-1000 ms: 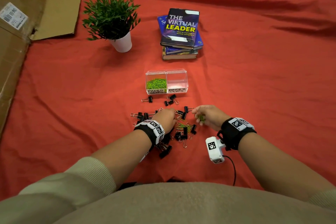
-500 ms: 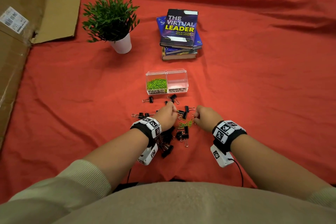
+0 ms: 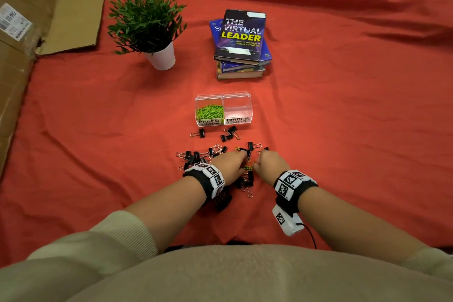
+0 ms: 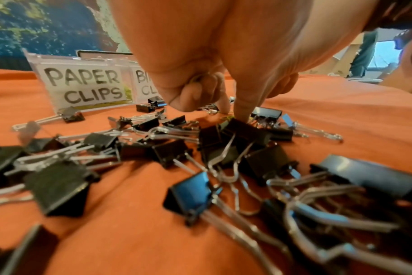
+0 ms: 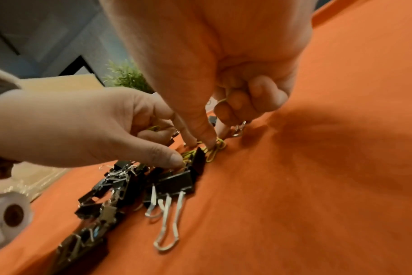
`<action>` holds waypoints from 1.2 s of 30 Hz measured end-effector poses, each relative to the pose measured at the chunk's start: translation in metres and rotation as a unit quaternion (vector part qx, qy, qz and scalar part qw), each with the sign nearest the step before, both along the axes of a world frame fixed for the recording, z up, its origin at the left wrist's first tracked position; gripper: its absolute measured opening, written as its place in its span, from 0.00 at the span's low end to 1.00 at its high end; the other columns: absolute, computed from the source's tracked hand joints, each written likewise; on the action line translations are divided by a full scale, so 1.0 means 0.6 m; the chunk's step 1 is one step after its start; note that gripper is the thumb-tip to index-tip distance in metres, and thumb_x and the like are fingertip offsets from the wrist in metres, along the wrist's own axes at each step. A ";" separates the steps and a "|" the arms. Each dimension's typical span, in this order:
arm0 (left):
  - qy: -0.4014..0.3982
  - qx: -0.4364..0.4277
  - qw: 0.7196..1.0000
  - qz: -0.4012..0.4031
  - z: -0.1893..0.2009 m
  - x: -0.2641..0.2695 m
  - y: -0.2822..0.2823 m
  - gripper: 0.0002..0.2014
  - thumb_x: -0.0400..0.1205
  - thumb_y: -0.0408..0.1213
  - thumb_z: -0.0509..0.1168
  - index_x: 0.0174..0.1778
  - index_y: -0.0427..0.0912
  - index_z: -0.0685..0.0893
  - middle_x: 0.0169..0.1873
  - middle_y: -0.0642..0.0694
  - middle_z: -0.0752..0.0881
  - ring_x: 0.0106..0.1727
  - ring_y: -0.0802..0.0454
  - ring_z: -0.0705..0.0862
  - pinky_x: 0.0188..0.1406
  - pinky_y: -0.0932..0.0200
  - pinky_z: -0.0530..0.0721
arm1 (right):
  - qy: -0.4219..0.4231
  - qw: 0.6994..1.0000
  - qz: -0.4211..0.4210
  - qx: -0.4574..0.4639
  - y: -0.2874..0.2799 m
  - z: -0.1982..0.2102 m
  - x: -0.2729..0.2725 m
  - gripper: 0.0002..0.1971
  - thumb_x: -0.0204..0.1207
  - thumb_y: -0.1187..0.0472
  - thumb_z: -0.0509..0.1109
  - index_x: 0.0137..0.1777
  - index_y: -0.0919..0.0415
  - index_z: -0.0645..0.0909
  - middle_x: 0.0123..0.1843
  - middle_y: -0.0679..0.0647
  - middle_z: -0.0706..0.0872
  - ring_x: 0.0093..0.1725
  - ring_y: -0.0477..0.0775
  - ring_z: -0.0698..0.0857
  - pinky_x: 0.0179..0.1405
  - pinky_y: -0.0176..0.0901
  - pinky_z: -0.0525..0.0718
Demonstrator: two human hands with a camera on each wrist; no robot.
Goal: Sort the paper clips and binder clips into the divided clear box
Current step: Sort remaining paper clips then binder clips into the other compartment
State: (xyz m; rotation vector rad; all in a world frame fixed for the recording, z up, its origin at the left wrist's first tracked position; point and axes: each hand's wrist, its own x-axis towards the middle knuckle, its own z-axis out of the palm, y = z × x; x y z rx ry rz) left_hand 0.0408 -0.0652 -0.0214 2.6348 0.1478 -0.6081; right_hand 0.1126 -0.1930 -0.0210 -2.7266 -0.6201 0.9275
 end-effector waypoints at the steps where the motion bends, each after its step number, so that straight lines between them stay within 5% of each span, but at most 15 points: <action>1: 0.000 0.009 1.000 -0.009 0.000 0.000 0.001 0.11 0.80 0.37 0.63 0.57 0.38 0.75 0.56 0.39 0.83 0.57 0.39 0.82 0.53 0.46 0.81 | 0.014 1.000 -0.007 0.008 0.000 -0.001 -0.001 0.07 0.74 0.59 0.66 0.46 0.64 0.78 0.51 0.64 0.86 0.50 0.65 0.86 0.42 0.47 0.79; 8: -0.010 0.078 0.995 -0.066 -0.009 -0.008 0.008 0.12 0.81 0.31 0.60 0.60 0.38 0.75 0.59 0.39 0.81 0.61 0.40 0.81 0.56 0.46 0.80 | 0.081 0.994 -0.014 0.078 -0.007 0.007 0.009 0.12 0.71 0.65 0.67 0.27 0.59 0.72 0.34 0.62 0.84 0.37 0.57 0.81 0.39 0.46 0.78; 10: -0.006 0.089 0.994 -0.067 -0.007 -0.008 0.007 0.13 0.82 0.31 0.58 0.62 0.37 0.74 0.60 0.38 0.80 0.61 0.39 0.81 0.56 0.47 0.79 | 0.116 0.984 -0.056 0.123 -0.012 0.011 0.023 0.09 0.71 0.67 0.67 0.30 0.60 0.74 0.30 0.58 0.82 0.31 0.53 0.79 0.36 0.47 0.80; 15: 0.031 0.077 0.996 -0.012 0.002 -0.001 0.007 0.17 0.82 0.37 0.60 0.65 0.35 0.73 0.63 0.37 0.79 0.64 0.39 0.80 0.60 0.46 0.79 | 0.250 0.925 -0.180 0.221 -0.022 0.035 0.046 0.11 0.75 0.76 0.56 0.46 0.64 0.78 0.30 0.56 0.81 0.17 0.41 0.78 0.15 0.30 0.74; 18: 0.043 0.053 0.998 0.015 0.003 -0.002 0.016 0.17 0.82 0.38 0.59 0.65 0.34 0.74 0.61 0.37 0.79 0.62 0.38 0.80 0.61 0.45 0.80 | 0.230 0.944 -0.128 0.197 -0.026 0.033 0.048 0.11 0.76 0.74 0.59 0.43 0.60 0.80 0.31 0.54 0.82 0.22 0.44 0.76 0.18 0.29 0.74; 20: 0.029 0.015 0.999 0.040 0.001 -0.003 0.024 0.14 0.81 0.37 0.58 0.60 0.35 0.75 0.57 0.37 0.80 0.58 0.39 0.80 0.57 0.46 0.80 | 0.166 0.971 0.003 0.171 -0.028 0.028 0.044 0.09 0.73 0.73 0.65 0.44 0.59 0.82 0.35 0.53 0.82 0.29 0.45 0.76 0.29 0.34 0.77; 24: -0.011 -0.067 0.990 0.121 0.015 -0.006 0.037 0.03 0.82 0.35 0.58 0.43 0.40 0.73 0.38 0.43 0.77 0.38 0.46 0.75 0.33 0.55 0.70 | 0.041 0.964 0.252 0.078 -0.028 0.011 0.029 0.18 0.71 0.67 0.66 0.61 0.55 0.81 0.39 0.46 0.73 0.45 0.47 0.74 0.46 0.39 0.72; 28: -0.014 -0.131 0.975 0.177 0.027 -0.006 0.048 0.05 0.81 0.35 0.62 0.41 0.43 0.73 0.34 0.50 0.77 0.33 0.52 0.73 0.29 0.61 0.70 | -0.002 0.956 0.282 0.082 -0.031 0.004 0.021 0.14 0.74 0.63 0.67 0.59 0.56 0.83 0.52 0.57 0.82 0.57 0.57 0.80 0.55 0.49 0.80; 33: -0.037 -0.190 0.953 0.234 0.024 -0.006 0.053 0.04 0.79 0.33 0.64 0.42 0.44 0.75 0.40 0.49 0.82 0.38 0.51 0.78 0.33 0.61 0.75 | -0.018 0.956 0.286 0.062 -0.033 -0.005 0.015 0.08 0.76 0.61 0.66 0.52 0.61 0.83 0.53 0.58 0.80 0.57 0.60 0.80 0.54 0.53 0.81; 36: -0.023 -0.218 0.942 0.253 0.022 -0.008 0.051 0.02 0.80 0.33 0.62 0.46 0.44 0.77 0.34 0.53 0.77 0.32 0.55 0.75 0.27 0.63 0.71 | -0.019 0.959 0.276 0.053 -0.033 -0.010 0.010 0.08 0.78 0.63 0.64 0.52 0.66 0.80 0.55 0.60 0.77 0.57 0.60 0.77 0.57 0.50 0.78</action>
